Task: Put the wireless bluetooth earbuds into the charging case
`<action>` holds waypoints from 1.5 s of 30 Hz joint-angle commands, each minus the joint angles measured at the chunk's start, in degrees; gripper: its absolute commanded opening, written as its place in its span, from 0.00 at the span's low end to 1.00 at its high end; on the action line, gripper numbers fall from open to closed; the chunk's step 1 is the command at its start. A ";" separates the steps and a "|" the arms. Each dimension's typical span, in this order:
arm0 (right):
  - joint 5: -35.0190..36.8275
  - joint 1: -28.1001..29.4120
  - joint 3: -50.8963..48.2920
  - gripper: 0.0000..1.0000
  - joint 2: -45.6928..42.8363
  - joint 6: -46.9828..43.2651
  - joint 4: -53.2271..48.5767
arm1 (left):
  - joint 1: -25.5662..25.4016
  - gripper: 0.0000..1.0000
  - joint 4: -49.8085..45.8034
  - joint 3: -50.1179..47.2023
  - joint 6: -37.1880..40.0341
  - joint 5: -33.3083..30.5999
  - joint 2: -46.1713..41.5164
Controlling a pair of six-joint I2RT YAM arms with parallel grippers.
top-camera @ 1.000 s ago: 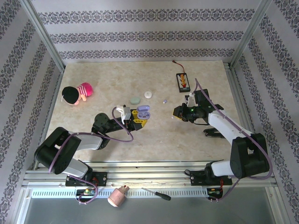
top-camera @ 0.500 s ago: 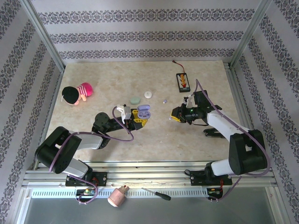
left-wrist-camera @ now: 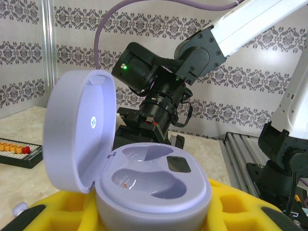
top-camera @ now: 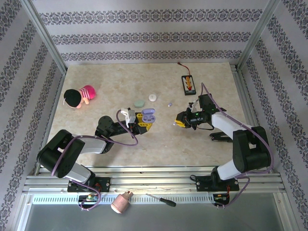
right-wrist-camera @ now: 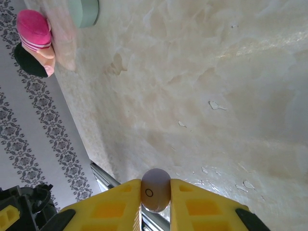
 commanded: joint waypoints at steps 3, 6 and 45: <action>-2.18 -0.71 0.16 0.19 0.96 0.40 0.37 | 0.76 0.33 3.00 0.72 0.36 1.47 0.20; -2.52 -0.63 0.18 0.19 0.65 0.17 0.41 | 0.70 0.33 3.00 0.67 0.53 1.38 0.50; -3.23 18.99 17.16 0.19 -10.72 -23.89 -10.34 | 2.17 0.33 2.91 2.27 -2.22 7.61 4.81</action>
